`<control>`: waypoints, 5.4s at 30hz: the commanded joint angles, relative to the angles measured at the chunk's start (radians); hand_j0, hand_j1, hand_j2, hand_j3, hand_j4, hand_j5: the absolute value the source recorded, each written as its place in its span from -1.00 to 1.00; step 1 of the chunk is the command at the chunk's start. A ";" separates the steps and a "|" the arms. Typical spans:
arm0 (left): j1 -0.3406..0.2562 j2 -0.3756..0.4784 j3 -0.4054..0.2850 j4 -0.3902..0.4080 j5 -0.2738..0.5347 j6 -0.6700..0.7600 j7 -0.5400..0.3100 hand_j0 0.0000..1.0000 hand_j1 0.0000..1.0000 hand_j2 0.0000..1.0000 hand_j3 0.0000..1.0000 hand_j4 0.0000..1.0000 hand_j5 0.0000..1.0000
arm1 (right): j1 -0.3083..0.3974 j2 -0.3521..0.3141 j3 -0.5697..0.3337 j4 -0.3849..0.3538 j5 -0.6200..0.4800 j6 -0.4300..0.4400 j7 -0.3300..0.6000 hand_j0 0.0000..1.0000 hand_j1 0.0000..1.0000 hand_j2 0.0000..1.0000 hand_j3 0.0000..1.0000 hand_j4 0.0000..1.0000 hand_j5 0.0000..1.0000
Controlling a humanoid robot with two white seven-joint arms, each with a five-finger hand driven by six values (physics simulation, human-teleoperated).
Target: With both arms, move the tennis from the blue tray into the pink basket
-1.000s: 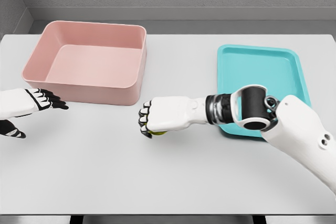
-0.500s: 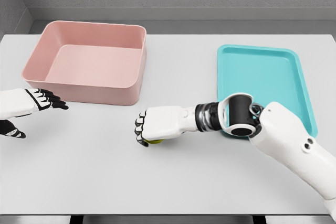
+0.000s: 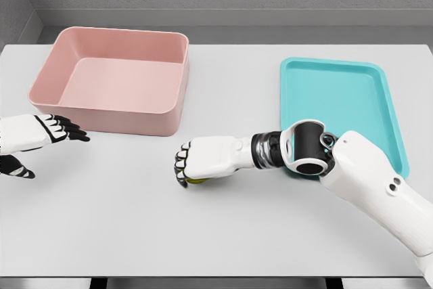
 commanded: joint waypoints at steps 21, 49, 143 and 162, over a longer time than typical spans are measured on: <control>-0.002 -0.116 -0.020 -0.046 -0.100 0.001 -0.001 1.00 1.00 1.00 1.00 1.00 1.00 | 0.043 -0.133 -0.277 -0.148 -0.040 0.000 0.000 1.00 1.00 1.00 1.00 1.00 1.00; -0.141 -0.341 -0.136 -0.089 -0.250 0.001 -0.001 1.00 1.00 1.00 1.00 1.00 1.00 | 0.399 -0.261 -0.895 -0.136 -0.388 0.000 0.000 1.00 1.00 1.00 1.00 1.00 1.00; -0.496 -0.729 -0.494 0.274 -0.272 0.001 -0.044 0.16 0.16 0.16 0.16 0.16 0.16 | 0.509 -0.207 -1.010 -0.073 -0.470 0.000 0.000 1.00 1.00 1.00 1.00 1.00 1.00; -0.578 -0.714 -0.491 0.186 -0.218 0.001 -0.044 0.17 0.17 0.17 0.17 0.17 0.17 | 0.517 -0.209 -1.010 -0.075 -0.471 0.000 0.000 1.00 1.00 1.00 1.00 1.00 1.00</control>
